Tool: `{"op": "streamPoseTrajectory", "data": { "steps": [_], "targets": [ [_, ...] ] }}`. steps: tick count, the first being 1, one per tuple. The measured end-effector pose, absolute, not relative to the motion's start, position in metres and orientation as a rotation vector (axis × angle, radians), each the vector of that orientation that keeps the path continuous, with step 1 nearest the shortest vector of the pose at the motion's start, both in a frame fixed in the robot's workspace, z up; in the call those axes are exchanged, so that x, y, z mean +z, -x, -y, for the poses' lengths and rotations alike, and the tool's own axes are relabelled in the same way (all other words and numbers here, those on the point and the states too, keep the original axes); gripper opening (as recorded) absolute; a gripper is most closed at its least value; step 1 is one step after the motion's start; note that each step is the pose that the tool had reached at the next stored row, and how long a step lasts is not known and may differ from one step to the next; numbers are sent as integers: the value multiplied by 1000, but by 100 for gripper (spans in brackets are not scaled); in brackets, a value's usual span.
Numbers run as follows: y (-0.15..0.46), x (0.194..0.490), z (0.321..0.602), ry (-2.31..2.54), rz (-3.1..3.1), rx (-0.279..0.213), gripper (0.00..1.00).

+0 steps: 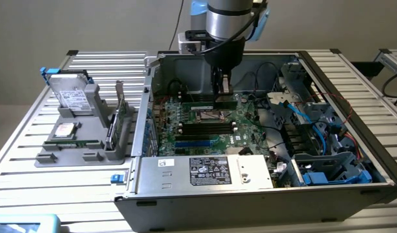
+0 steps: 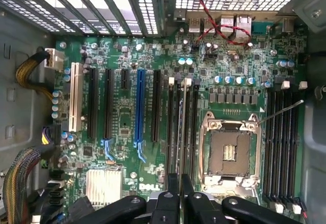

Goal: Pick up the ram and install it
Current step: 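Insert the ram into the slot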

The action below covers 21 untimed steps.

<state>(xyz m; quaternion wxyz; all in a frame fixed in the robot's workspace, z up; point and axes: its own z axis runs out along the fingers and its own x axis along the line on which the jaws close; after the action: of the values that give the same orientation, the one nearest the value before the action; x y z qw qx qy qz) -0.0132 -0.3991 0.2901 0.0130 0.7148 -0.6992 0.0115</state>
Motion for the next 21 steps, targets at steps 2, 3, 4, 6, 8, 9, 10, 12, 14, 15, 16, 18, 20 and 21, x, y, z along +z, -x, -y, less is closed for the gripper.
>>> {"op": "streamPoseTrajectory", "data": {
  "steps": [2, 3, 4, 6, 8, 9, 10, 12, 14, 15, 16, 18, 20, 21],
  "targets": [
    [13, 287, 399, -2226, 2177, 38, 13],
    [13, 287, 399, -2226, 2177, 38, 13],
    [13, 287, 399, -2226, 2177, 38, 13],
    [13, 287, 399, -2226, 2177, 38, 13],
    [13, 287, 399, -2226, 2177, 38, 13],
    [13, 286, 399, -2226, 2177, 38, 13],
    [13, 285, 399, -2226, 2177, 38, 13],
    [13, 283, 399, -2226, 2177, 38, 13],
    [13, 282, 399, -2226, 2177, 38, 13],
    [13, 282, 399, -2226, 2177, 39, 13],
    [13, 282, 399, -2226, 2177, 39, 13],
    [13, 280, 399, -2226, 2176, 39, 13],
    [13, 278, 399, -2227, 2175, 40, 13],
    [13, 277, 399, -2227, 2175, 40, 13]
  ]
}}
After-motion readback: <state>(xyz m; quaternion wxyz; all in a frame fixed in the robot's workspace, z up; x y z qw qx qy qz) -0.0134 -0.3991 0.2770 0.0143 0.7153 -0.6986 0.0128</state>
